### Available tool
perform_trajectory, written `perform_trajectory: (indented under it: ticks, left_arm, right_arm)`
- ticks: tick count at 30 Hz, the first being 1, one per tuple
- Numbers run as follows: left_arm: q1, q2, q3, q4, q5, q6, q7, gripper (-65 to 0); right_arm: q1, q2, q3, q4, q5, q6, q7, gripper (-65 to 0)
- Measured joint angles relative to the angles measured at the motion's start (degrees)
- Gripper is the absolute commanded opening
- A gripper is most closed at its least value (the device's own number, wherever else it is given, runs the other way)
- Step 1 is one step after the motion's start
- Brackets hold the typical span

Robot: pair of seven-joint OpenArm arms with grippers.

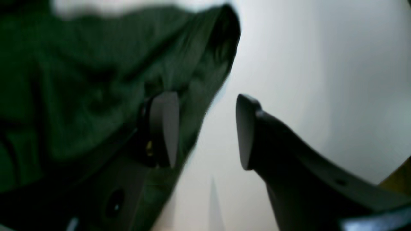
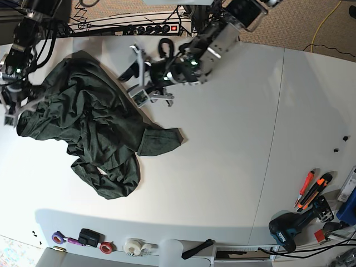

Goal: Layout the t-shirt on the table in an organized manner, then fold the t-shirt properly
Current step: 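Grasp the shirt with the right gripper and spread it flat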

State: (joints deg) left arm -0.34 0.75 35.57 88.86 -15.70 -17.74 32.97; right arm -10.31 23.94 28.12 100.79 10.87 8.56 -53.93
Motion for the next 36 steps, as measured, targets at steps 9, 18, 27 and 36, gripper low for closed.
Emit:
perform_trajectory:
  ticks: [9,18,27,36]
  left_arm:
    - [-0.20,3.56,-0.07,-1.03,3.37,5.51,-1.01,-39.2]
    - [-4.22,6.82,0.15,-16.33,1.81,5.77,-7.61,-39.2]
    - [-5.44,6.82,0.11,-16.83,2.34,6.19,-7.82,-65.0]
    - [-5.42,6.82,0.11,-16.85,5.44,4.83,-7.34,-65.0]
  right_arm:
    - [1.75,-0.15,-0.02,0.00,0.04,-0.20,-0.20,-36.5]
    - [1.73,-2.43,-0.33,-0.02,-0.11,0.02,1.77,-36.5]
    - [2.89,-2.97,-10.88,-2.36,-0.26,0.00,4.68,-36.5]
    - [10.69,-3.34,-28.50,-7.23,-0.42,0.44,7.56,-36.5]
